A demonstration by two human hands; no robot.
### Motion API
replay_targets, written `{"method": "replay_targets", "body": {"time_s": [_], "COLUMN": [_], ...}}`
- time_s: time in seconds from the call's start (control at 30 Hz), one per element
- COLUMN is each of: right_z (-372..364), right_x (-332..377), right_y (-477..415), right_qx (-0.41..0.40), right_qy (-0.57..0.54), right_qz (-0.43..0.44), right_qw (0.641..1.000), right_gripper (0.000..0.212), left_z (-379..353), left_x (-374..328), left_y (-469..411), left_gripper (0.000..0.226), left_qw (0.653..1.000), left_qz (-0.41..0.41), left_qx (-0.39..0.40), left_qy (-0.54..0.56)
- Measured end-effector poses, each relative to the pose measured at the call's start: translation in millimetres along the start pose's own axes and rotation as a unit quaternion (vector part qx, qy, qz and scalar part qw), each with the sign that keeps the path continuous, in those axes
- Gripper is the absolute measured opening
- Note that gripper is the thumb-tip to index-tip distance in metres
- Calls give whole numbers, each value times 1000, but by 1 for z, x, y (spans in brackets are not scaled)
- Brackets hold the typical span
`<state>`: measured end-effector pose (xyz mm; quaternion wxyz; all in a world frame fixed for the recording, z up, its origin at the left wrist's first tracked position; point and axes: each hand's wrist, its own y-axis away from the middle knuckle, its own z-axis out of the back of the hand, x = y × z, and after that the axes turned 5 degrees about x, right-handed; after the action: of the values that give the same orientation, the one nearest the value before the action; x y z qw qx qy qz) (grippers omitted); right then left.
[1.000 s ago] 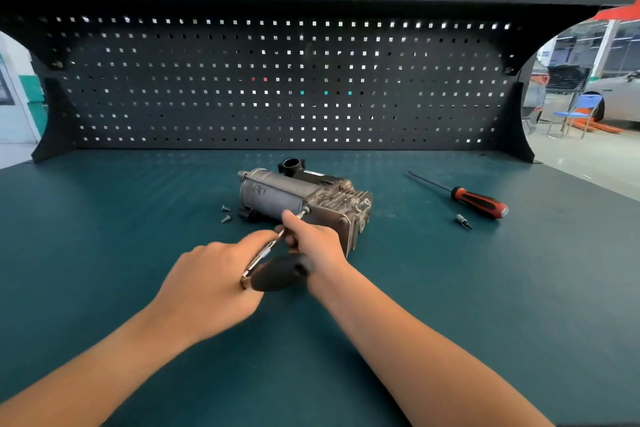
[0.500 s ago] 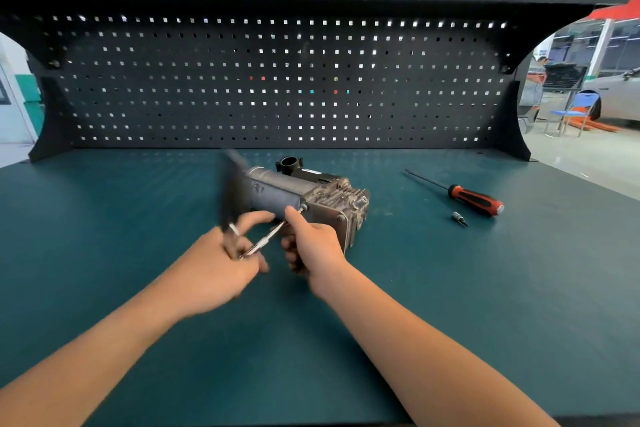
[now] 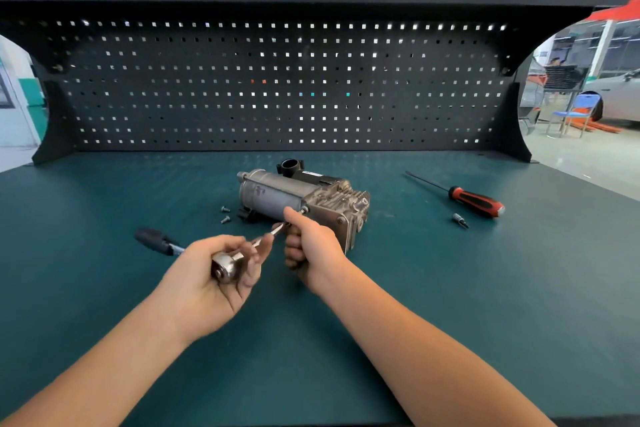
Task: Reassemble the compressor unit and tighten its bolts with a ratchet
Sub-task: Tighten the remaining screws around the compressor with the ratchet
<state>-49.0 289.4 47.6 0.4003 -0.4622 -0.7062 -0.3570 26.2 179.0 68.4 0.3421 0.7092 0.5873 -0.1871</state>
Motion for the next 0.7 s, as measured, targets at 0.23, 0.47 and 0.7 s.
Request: {"method": "replay_targets", "body": {"time_s": [0.23,0.47,0.7], "right_z": [2,4,2], "right_x": [-1,0,-1], "right_y": [2,-1,-1], "right_qx": [-20,-41,-39], "right_qy": [113,124,48], "right_qz": [20,40,20], "right_qw": [993,991,998], "right_gripper": [33,31,21], "left_z": [3,10,9], "left_x": [-4,-5,10], "left_y": [0,6,1], "left_gripper": [37,63,38], "left_qw": [891,289,793], "left_qz": [-128,-297,-212], "left_qx": [8,-14,-24], "left_qy": [-436,-910,-571]}}
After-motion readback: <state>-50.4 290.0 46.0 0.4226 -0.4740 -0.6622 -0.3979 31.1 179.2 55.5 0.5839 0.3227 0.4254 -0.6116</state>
